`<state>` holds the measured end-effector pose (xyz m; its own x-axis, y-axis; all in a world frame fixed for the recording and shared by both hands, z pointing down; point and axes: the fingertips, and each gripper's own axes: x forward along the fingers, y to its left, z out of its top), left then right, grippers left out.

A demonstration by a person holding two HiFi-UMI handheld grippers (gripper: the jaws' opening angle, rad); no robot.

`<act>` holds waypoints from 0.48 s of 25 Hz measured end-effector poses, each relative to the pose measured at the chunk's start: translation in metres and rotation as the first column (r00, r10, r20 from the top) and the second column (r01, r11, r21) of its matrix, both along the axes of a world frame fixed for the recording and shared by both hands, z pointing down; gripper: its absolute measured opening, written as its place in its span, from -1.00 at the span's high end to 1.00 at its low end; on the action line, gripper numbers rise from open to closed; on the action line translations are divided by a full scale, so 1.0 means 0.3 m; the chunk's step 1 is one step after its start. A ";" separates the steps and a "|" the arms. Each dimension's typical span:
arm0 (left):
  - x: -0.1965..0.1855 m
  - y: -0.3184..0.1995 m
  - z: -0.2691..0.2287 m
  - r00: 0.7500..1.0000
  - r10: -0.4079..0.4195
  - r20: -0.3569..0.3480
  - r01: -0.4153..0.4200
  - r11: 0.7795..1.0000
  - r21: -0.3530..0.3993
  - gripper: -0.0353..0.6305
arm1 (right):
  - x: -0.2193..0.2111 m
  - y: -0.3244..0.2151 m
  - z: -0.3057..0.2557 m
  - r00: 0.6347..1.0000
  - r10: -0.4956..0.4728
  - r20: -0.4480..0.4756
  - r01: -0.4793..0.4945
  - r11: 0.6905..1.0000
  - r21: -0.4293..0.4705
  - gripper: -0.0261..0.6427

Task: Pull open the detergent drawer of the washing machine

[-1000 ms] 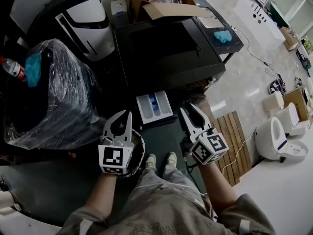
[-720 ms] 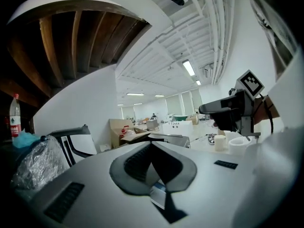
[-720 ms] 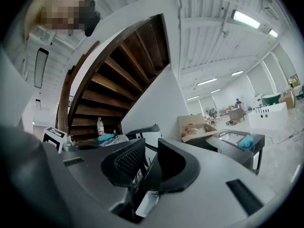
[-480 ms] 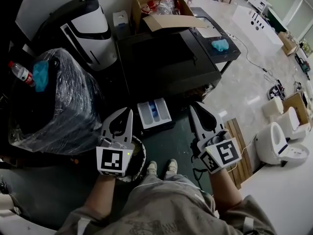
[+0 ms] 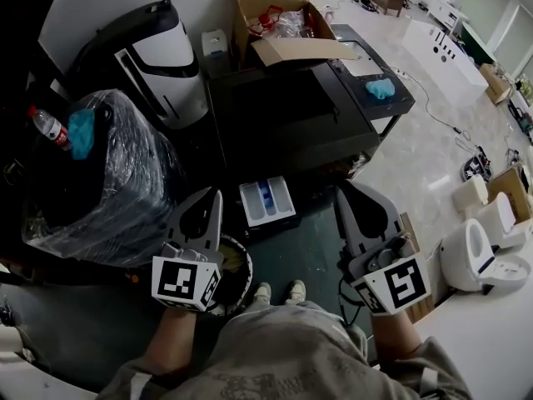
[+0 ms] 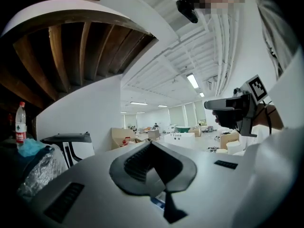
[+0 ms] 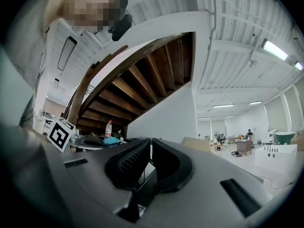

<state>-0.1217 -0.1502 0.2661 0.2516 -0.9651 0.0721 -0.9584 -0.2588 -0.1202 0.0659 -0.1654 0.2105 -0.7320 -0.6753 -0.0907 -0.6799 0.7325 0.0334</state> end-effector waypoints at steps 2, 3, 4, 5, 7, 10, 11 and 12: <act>0.004 0.009 -0.017 1.000 -0.003 0.025 0.003 1.000 0.015 0.85 | 0.004 -0.001 -0.010 1.000 -0.005 0.006 0.005 1.000 -0.005 0.81; 0.007 0.013 -0.025 0.999 -0.006 0.037 0.005 1.000 0.020 0.85 | 0.007 -0.002 -0.014 1.000 -0.006 0.008 0.006 1.000 -0.006 0.81; 0.012 0.017 -0.033 0.999 -0.008 0.051 0.007 1.000 0.025 0.85 | 0.011 -0.005 -0.016 1.000 -0.007 0.009 0.007 1.000 -0.006 0.81; 0.016 0.021 -0.041 0.998 -0.013 0.066 0.011 1.000 0.027 0.85 | 0.013 -0.007 -0.019 1.000 -0.008 0.009 0.008 1.000 -0.005 0.81; 0.029 0.031 -0.059 0.996 -0.023 0.086 0.021 0.999 0.029 0.85 | 0.015 -0.012 -0.022 1.000 -0.012 0.006 0.012 1.000 -0.005 0.81; 0.052 0.045 -0.080 0.997 -0.024 0.075 0.022 0.999 0.027 0.85 | 0.016 -0.016 -0.019 1.000 -0.017 -0.009 0.017 1.000 -0.009 0.81; 0.055 0.047 -0.082 0.997 -0.023 0.077 0.021 0.999 0.028 0.85 | 0.018 -0.017 -0.016 1.000 -0.018 -0.013 0.018 1.000 -0.011 0.81; 0.057 0.048 -0.083 0.996 -0.024 0.081 0.021 0.999 0.029 0.85 | 0.018 -0.018 -0.014 1.000 -0.019 -0.017 0.019 1.000 -0.014 0.81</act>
<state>-0.1046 -0.1359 0.2411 0.2243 -0.9724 0.0644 -0.9507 -0.2329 -0.2049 0.0714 -0.1709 0.2065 -0.7462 -0.6622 -0.0692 -0.6652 0.7459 0.0348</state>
